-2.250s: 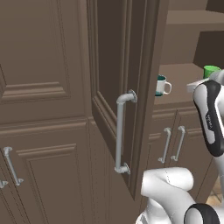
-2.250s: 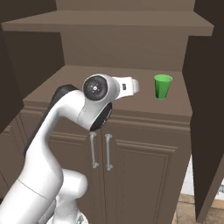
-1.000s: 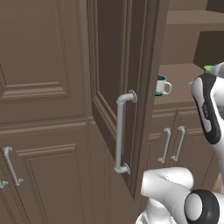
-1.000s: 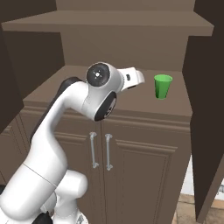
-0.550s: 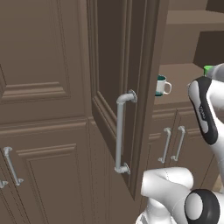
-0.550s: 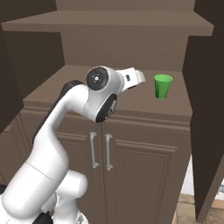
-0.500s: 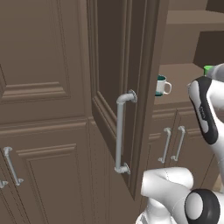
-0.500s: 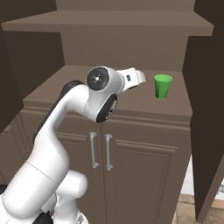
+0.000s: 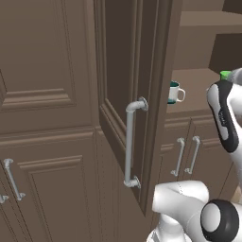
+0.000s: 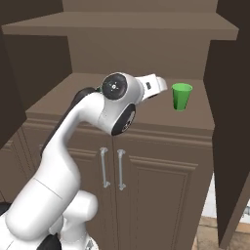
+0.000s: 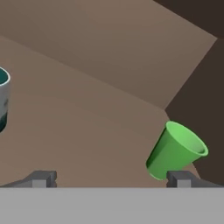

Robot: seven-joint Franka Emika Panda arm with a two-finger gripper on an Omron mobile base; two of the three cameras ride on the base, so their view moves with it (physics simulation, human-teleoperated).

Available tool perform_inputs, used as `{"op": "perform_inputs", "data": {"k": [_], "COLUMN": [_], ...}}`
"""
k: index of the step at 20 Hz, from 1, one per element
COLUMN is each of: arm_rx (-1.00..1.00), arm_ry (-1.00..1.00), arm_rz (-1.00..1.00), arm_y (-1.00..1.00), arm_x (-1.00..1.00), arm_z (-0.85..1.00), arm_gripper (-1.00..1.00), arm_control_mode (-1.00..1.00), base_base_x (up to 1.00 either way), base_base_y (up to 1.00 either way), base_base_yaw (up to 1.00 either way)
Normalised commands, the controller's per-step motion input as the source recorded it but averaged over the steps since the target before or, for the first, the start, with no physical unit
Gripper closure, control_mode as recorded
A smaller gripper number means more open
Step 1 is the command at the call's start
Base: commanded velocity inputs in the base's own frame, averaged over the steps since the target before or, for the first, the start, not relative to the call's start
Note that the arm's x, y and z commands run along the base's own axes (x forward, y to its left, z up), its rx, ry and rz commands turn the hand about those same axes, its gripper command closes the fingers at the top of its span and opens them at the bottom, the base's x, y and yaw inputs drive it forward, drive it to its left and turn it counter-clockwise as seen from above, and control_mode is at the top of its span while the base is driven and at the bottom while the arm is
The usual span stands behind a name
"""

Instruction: There is a tray on the dining counter. Grab the cup, mug, and pitcher and place them on the tray. The pitcher may be placed next to the tray if it cannot fit the tray.

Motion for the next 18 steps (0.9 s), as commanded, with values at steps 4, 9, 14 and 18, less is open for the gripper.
{"op": "perform_inputs", "data": {"k": [4, 9, 14, 18], "arm_rx": [0.00, 0.00, 0.00, -0.01], "arm_ry": [0.00, 0.00, -0.07, -0.05], "arm_rz": [0.00, 0.00, 0.00, -0.02], "arm_y": [-0.14, -0.07, -0.04, 0.00], "arm_x": [0.02, 0.04, 0.11, 0.24], "arm_z": [0.16, 0.03, 0.00, 0.00], "arm_gripper": [-1.00, -1.00, -1.00, -1.00], "arm_control_mode": [-1.00, -1.00, -1.00, -1.00], "base_base_x": [0.00, 0.00, 0.00, 0.00], "base_base_y": [0.00, 0.00, 0.00, 0.00], "base_base_yaw": [0.00, 0.00, 0.00, 0.00]}}
